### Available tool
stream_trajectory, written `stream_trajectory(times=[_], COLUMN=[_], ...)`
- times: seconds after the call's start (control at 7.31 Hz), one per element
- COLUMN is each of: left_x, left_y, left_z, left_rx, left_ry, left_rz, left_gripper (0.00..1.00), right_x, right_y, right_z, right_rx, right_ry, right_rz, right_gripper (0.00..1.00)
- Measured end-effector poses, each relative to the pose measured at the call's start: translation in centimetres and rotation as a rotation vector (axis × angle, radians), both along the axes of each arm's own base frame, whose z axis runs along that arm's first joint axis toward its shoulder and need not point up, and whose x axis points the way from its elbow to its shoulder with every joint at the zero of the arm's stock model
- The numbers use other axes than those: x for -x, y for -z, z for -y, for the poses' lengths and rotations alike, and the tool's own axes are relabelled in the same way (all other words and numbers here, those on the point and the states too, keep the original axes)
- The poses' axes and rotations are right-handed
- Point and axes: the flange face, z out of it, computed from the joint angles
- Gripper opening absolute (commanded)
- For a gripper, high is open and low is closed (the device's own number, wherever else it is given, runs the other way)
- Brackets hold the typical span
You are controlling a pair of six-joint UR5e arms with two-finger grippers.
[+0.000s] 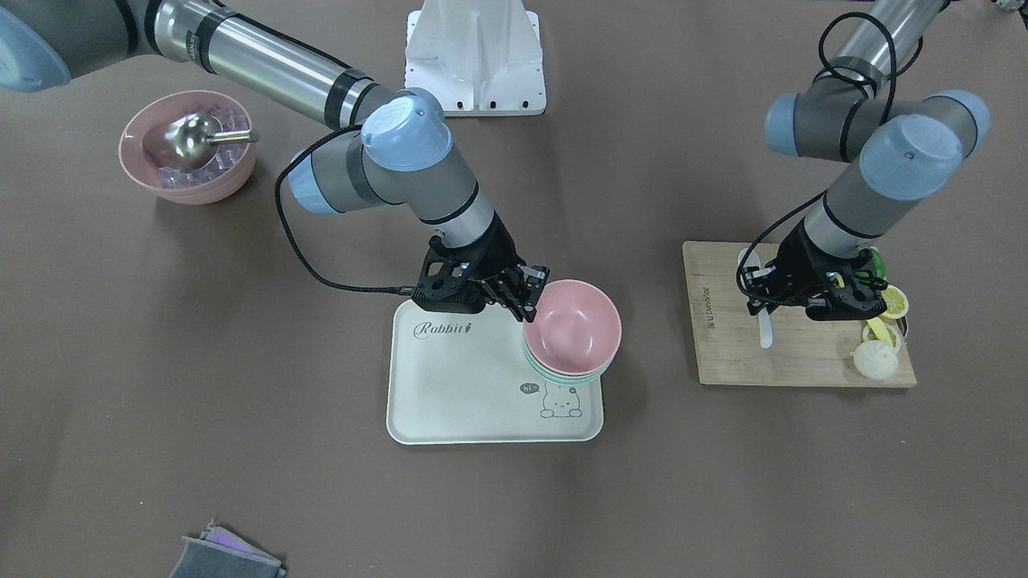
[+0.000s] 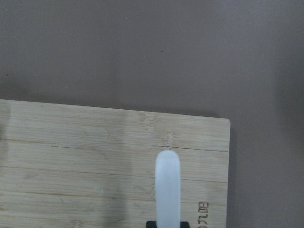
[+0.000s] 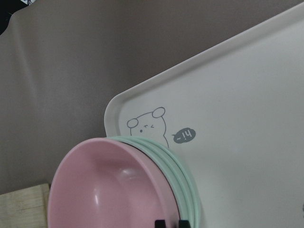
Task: Stack pink bowl on green and place spoon
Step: 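Lower the pink bowl into the green bowl and open the right gripper, then carry the white spoon into the pink bowl while the right gripper withdraws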
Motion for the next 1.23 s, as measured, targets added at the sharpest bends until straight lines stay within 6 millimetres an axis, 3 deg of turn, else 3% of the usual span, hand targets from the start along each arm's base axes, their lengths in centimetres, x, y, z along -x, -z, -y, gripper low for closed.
stream_trajectory(times=[0.27,0.55,0.68,0.96,1.23], left_x=[0.0,-0.4,-1.0,-2.4,-4.0], left_y=[0.2,2.3,4.6,11.2,16.8], left_z=[0.1,0.6,1.2,2.4,2.4], left_rx=[-0.003,-0.026,-0.050,-0.097,-0.180], left_ry=[0.000,0.002,0.004,0.031,0.057], left_rz=[-0.002,-0.024,-0.047,-0.127,-0.243], left_gripper=[0.00,0.00,0.00,0.00,0.00], right_x=[-0.3,-1.2,-1.9,-3.9,-6.7], right_y=[0.0,1.1,1.6,1.9,0.3], right_z=[-0.1,-0.1,0.2,1.5,3.0], right_rx=[-0.024,-0.034,-0.038,-0.033,-0.022], right_ry=[-0.007,-0.015,-0.023,-0.020,-0.006], right_rz=[-0.003,0.020,0.031,0.043,0.044], right_gripper=[1.00,1.00,1.00,1.00,1.00])
